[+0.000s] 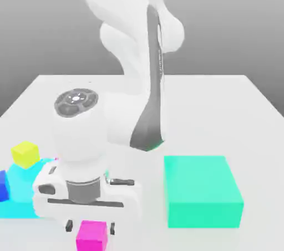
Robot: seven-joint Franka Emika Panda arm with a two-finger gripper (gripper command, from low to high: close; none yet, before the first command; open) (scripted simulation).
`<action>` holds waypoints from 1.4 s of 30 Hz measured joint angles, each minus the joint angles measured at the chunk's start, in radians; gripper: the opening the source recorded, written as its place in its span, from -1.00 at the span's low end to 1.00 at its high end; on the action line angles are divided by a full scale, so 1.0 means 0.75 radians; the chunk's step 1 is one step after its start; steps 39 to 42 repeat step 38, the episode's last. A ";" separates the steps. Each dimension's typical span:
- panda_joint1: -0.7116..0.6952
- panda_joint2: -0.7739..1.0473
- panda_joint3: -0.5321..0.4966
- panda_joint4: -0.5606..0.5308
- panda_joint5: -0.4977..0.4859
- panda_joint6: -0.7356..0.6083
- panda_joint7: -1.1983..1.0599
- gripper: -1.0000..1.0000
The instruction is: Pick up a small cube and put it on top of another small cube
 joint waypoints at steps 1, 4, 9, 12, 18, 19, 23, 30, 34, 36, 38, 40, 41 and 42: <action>0.000 0.000 0.000 0.000 0.000 0.000 0.000 -1.00; 0.000 0.000 0.001 0.000 -0.001 -0.001 0.002 -1.00; 0.021 -0.116 -0.030 -0.024 -0.041 -0.092 0.030 -1.00; 0.023 -0.257 -0.067 -0.073 -0.085 -0.184 0.062 -1.00; -0.065 -0.543 -0.155 -0.245 -0.189 -0.293 0.132 -1.00; -0.106 -0.591 -0.152 -0.275 -0.210 -0.310 0.146 -1.00; -0.180 -0.781 -0.173 -0.395 -0.286 -0.377 0.196 -1.00; -0.321 -1.038 -0.198 -0.588 -0.381 -0.436 0.258 -1.00; -0.308 -0.886 -0.220 -0.625 -0.354 -0.249 0.236 -1.00; -0.302 -0.812 -0.227 -0.636 -0.339 -0.163 0.225 1.00; -0.302 -0.812 -0.227 -0.636 -0.339 -0.163 0.225 1.00; -0.302 -0.812 -0.227 -0.636 -0.339 -0.163 0.225 1.00; -0.302 -0.812 -0.227 -0.636 -0.339 -0.163 0.225 1.00; -0.302 -0.812 -0.227 -0.636 -0.339 -0.163 0.225 1.00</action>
